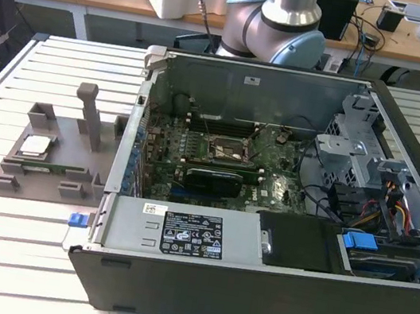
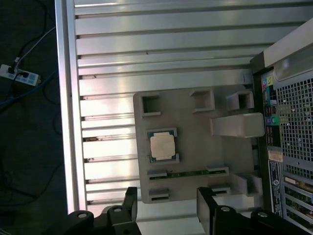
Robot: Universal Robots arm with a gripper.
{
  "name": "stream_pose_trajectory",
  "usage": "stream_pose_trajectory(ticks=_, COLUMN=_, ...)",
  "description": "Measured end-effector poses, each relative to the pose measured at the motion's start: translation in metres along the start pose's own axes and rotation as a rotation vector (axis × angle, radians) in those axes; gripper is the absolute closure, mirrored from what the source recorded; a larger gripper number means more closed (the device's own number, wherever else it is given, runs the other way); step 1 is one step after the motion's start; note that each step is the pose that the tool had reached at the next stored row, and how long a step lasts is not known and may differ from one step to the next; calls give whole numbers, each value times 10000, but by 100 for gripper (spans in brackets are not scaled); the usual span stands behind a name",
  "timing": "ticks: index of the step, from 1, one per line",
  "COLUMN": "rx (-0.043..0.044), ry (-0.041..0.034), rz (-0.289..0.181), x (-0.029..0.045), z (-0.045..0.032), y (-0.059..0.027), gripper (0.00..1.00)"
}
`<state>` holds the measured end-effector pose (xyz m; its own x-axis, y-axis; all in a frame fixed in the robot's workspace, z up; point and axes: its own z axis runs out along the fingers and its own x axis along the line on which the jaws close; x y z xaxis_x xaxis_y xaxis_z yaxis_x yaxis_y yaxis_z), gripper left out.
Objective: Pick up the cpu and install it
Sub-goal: 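Pick up the cpu and move it towards the insertion slot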
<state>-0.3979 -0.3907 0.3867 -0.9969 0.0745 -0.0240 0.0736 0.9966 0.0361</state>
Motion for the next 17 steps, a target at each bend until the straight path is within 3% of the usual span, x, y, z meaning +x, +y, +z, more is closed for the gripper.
stream_pose_trajectory(ticks=9, rx=3, ry=5, rz=-21, x=7, z=181, y=20, gripper=40)
stream_pose_trajectory(ticks=17, rx=130, ry=10, rz=-567, x=14, z=288, y=89, gripper=40)
